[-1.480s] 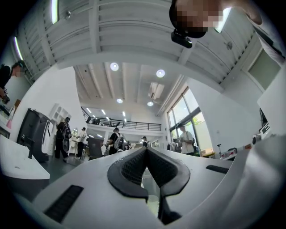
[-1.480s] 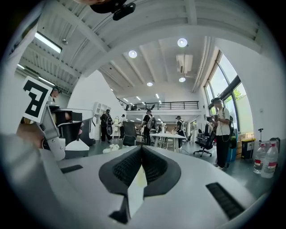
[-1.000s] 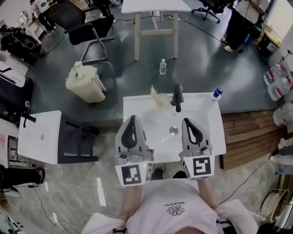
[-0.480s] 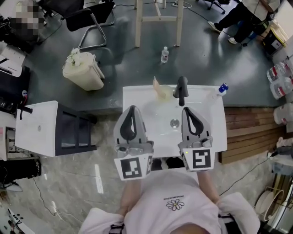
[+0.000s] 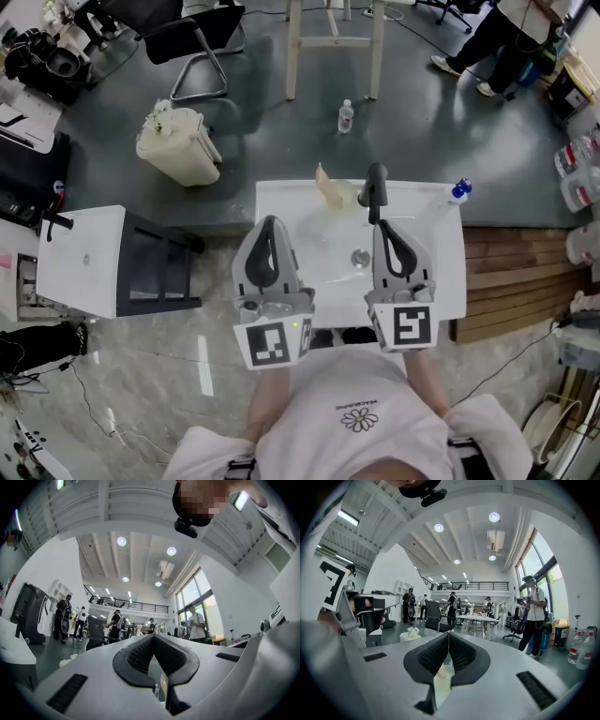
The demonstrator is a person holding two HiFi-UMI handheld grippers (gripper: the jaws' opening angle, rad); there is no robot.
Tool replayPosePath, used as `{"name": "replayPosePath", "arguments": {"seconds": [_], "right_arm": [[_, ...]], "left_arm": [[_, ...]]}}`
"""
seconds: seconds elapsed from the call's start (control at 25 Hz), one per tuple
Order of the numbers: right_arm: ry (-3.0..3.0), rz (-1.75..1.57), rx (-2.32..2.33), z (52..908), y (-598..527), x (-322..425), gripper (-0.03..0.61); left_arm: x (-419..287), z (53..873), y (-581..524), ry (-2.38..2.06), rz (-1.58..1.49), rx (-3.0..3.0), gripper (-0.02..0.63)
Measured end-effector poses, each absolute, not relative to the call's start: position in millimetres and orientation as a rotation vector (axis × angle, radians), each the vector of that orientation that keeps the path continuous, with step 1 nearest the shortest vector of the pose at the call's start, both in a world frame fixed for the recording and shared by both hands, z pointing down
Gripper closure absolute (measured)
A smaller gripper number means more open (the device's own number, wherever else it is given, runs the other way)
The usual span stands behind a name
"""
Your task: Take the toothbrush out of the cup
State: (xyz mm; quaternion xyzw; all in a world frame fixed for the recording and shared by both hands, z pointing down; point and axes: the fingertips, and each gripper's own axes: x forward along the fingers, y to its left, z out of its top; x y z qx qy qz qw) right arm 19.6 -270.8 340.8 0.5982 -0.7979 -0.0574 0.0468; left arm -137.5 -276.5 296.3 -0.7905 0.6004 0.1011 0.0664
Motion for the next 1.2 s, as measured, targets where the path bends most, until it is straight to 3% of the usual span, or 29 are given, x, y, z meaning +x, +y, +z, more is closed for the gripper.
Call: {"name": "replayPosePath", "arguments": {"seconds": [0.28,0.6,1.2], "right_arm": [[-2.420,-0.134,1.774,356.7,-274.8,18.1,0.565],[-2.435,-0.119,1.642,368.2,-319.1,-16.6,0.408],[-2.180,0.104,1.632,483.2,-392.8,-48.8,0.422]], "left_arm": [[-135.9,298.6,-280.0,1.822,0.304,-2.381,0.597],[-139.8,305.8,-281.2,1.856,0.281,-2.373,0.597],[-161.2,334.8,-285.0,1.983,0.172,-2.330,0.597]]}}
